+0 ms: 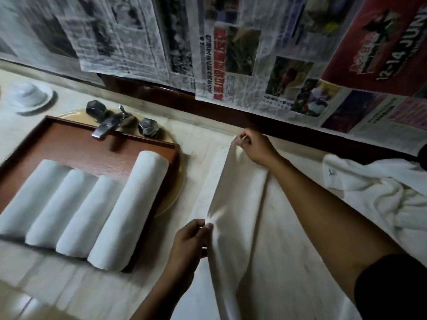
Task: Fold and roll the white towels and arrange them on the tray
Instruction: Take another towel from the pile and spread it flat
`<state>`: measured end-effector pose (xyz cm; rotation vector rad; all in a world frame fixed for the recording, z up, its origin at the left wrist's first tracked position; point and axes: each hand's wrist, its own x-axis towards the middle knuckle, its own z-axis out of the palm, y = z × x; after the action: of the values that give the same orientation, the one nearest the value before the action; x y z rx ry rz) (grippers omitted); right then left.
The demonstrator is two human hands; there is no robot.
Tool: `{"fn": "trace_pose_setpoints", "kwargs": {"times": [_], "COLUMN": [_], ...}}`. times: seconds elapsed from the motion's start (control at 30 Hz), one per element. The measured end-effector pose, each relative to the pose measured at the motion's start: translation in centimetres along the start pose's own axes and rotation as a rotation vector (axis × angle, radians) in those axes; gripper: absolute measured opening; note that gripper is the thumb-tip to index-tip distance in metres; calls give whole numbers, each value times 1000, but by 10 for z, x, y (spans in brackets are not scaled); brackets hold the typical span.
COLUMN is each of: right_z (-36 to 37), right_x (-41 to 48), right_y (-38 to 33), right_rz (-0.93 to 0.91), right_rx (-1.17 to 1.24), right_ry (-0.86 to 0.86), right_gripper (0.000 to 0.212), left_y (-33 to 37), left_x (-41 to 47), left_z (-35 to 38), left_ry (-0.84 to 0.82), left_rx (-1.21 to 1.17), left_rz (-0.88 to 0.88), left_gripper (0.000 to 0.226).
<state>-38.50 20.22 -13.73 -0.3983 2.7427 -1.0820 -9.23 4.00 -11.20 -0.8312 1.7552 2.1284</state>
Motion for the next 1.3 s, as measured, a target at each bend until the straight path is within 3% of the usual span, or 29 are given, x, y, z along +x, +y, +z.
{"fn": "trace_pose_setpoints", "kwargs": {"times": [0.2, 0.37, 0.5, 0.57, 0.77, 0.9, 1.0, 1.1, 1.2, 1.3], "right_z": [61, 64, 64, 69, 85, 58, 28, 9, 3, 12], "right_x": [8, 8, 9, 11, 5, -12, -30, -38, -36, -40], "right_y": [3, 1, -1, 1, 15, 28, 55, 66, 64, 64], "right_rz": [110, 86, 42, 2, -29, 186, 308, 259, 238, 247], "right_rx": [-173, -161, -205, -236, -383, -377, -346, -214, -113, -178], "right_ry": [25, 57, 59, 84, 249, 288, 218, 148, 213, 263], "right_gripper": [19, 21, 26, 27, 36, 36, 21, 24, 30, 35], "left_y": [-27, -16, -27, -29, -30, -30, -28, -28, -27, -27], "left_x": [49, 42, 48, 50, 59, 59, 60, 60, 60, 60], "left_z": [-39, -45, -60, -62, -58, -57, -56, -56, -55, -54], "left_ry": [167, 21, 223, 286, 310, 317, 319, 308, 299, 313], "left_rx": [221, 117, 507, 575, 621, 625, 639, 640, 647, 660], "left_rz": [-19, 2, 102, 118, 99, 97, 115, 108, 105, 110], "left_gripper": [16, 16, 16, 18, 18, 18, 17, 17, 17, 16]}}
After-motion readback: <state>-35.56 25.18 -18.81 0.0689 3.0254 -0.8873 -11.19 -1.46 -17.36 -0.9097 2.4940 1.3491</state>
